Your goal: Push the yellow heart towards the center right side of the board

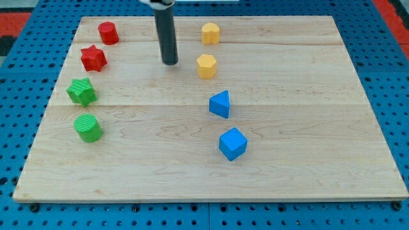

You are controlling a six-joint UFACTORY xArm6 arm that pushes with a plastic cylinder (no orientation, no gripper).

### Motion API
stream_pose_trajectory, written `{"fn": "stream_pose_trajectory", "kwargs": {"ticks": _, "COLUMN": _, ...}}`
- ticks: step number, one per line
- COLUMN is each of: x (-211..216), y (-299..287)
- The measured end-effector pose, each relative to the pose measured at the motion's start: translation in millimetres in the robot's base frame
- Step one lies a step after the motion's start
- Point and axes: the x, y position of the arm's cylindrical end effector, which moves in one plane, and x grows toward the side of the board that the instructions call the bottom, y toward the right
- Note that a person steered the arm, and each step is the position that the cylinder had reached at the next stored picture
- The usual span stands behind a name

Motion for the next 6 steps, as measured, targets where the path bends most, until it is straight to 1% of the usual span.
{"fn": "stream_pose_trajectory", "kwargs": {"ticks": 1, "x": -51, "y": 11}}
{"fn": "stream_pose_trajectory", "kwargs": {"ticks": 2, "x": -79, "y": 40}}
{"fn": "stream_pose_trajectory", "kwargs": {"ticks": 3, "x": -29, "y": 104}}
{"fn": "stream_pose_trajectory", "kwargs": {"ticks": 4, "x": 51, "y": 176}}
{"fn": "stream_pose_trajectory", "kwargs": {"ticks": 5, "x": 44, "y": 202}}
{"fn": "stream_pose_trajectory", "kwargs": {"ticks": 6, "x": -4, "y": 176}}
